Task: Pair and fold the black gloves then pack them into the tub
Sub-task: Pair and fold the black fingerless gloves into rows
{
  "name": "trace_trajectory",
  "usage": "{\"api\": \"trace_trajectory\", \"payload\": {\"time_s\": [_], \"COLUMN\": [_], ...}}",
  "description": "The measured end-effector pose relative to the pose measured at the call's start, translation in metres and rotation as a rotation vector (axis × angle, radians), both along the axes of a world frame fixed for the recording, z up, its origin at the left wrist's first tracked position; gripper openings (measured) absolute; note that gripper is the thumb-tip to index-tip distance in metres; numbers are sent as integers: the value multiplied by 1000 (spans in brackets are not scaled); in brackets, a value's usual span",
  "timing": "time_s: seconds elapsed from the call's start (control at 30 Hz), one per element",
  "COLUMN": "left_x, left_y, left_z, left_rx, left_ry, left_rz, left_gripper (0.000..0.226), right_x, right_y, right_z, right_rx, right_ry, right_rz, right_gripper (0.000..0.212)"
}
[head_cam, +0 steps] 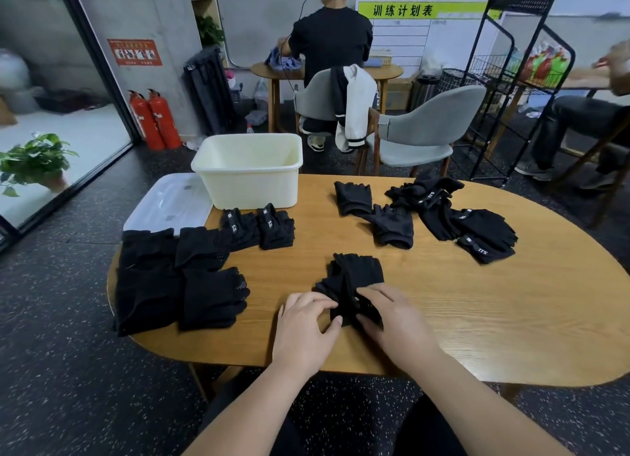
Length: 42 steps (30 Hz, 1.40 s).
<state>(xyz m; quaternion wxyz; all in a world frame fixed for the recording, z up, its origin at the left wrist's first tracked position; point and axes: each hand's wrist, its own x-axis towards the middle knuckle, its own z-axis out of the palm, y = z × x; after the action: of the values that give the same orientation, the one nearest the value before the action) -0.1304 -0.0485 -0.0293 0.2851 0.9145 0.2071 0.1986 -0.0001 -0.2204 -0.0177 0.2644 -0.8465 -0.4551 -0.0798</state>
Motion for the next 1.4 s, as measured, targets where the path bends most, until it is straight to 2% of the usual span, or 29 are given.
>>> {"api": "trace_trajectory", "payload": {"time_s": [0.1, 0.2, 0.27, 0.33, 0.5, 0.77, 0.9, 1.0, 1.1, 1.2, 1.3, 1.4], "left_x": [1, 1, 0, 0, 1, 2, 1, -1, -2, -1, 0, 0], "left_y": [0, 0, 0, 0, 0, 0, -2, -3, -4, -5, -6, -5], "left_z": [1, 0, -1, -2, -3, -6, 1, 6, 11, 10, 7, 6], "left_rx": [2, -11, -14, -12, -38, -25, -58, -117, -52, 39, 70, 42], "left_ry": [15, 12, 7, -4, 2, -27, 9, 14, 54, 102, 108, 93], "left_rz": [2, 6, 14, 19, 30, 33, 50, 62, -12, -51, -35, -18], "left_gripper": [29, 28, 28, 28, 23, 19, 21, 27, 44, 51, 55, 56], "right_x": [4, 1, -4, -9, -16, -20, -19, -20, -17, -3, 10, 18], "right_y": [1, 5, 8, 10, 4, 3, -2, -1, 4, 16, 32, 42], "right_z": [6, 22, 27, 22, -5, 3, -10, -1, 15, 25, 27, 30], "right_rx": [18, 146, 234, 249, 72, 166, 24, -48, -25, 9, -255, -496], "right_ry": [40, 111, 94, 55, -46, -165, -148, -114, -19, 93, 173, 198], "right_rz": [-63, -217, -274, -230, -58, -70, -14, 26, 10, -46, 8, 77], "right_gripper": [35, 33, 33, 32, 39, 35, 42, 30, 32, 38, 51, 56]}}
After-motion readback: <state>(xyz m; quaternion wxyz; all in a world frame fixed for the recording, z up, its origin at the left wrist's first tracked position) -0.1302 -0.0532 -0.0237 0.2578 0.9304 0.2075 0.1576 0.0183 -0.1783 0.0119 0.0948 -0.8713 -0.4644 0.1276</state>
